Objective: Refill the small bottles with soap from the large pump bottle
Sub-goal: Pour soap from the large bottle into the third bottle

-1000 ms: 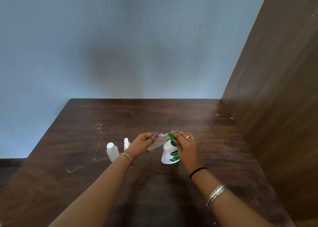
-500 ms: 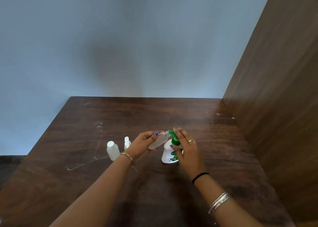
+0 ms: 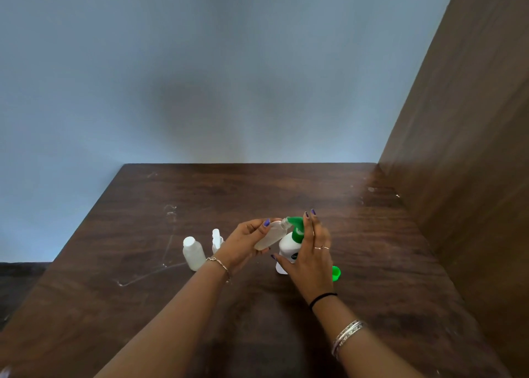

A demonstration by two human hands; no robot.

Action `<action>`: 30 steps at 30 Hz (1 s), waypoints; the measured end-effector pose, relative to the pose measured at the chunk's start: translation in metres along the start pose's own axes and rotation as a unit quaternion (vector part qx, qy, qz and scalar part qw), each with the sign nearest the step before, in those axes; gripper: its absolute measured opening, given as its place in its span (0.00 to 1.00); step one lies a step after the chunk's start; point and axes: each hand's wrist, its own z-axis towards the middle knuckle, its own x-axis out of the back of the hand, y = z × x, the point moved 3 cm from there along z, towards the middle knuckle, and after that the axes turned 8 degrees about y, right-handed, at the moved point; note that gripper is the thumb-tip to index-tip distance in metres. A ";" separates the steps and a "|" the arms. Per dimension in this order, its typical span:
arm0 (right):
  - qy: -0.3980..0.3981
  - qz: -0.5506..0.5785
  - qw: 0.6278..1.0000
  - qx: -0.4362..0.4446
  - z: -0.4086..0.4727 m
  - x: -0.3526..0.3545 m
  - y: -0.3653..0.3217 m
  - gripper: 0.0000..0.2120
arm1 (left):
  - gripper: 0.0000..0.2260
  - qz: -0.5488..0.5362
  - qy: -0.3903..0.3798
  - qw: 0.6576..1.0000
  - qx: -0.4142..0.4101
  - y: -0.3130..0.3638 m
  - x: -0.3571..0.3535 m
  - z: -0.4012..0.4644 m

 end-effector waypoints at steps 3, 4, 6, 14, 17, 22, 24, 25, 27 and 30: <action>0.022 -0.007 1.000 -0.013 -0.005 -0.007 -0.001 0.53 | 0.11 -0.004 0.001 1.000 -0.002 -0.003 0.000 0.001; 0.025 -0.006 0.999 -0.023 -0.005 -0.010 0.000 0.51 | 0.11 -0.008 0.001 1.000 -0.005 -0.003 0.000 0.002; 0.022 -0.007 0.999 -0.040 -0.006 -0.017 0.001 0.46 | 0.12 -0.010 0.006 1.000 -0.010 -0.003 0.002 0.002; 0.040 0.012 0.997 -0.062 -0.005 -0.025 0.001 0.50 | 0.14 -0.038 0.010 0.999 -0.001 -0.008 0.001 0.005; 0.046 0.044 0.996 -0.070 -0.005 -0.024 0.001 0.49 | 0.13 -0.026 0.013 1.000 0.005 -0.009 -0.001 0.005; 0.030 0.074 0.995 -0.065 0.010 -0.022 0.002 0.42 | 0.12 -0.019 0.039 0.999 0.006 -0.004 0.004 0.004; 0.023 0.078 0.995 -0.051 0.021 -0.019 0.000 0.41 | 0.13 -0.037 0.038 0.999 0.000 0.003 0.004 0.003; 0.018 0.085 0.995 -0.042 0.027 -0.017 -0.002 0.42 | 0.13 -0.047 0.037 0.998 -0.005 0.008 0.004 0.002; 0.007 0.088 0.996 -0.032 0.038 -0.012 -0.005 0.47 | 0.14 -0.051 0.039 0.998 -0.018 0.016 0.003 0.001; -0.011 0.062 0.998 -0.021 0.050 -0.004 -0.005 0.50 | 0.17 -0.046 0.040 0.998 -0.031 0.025 0.003 0.002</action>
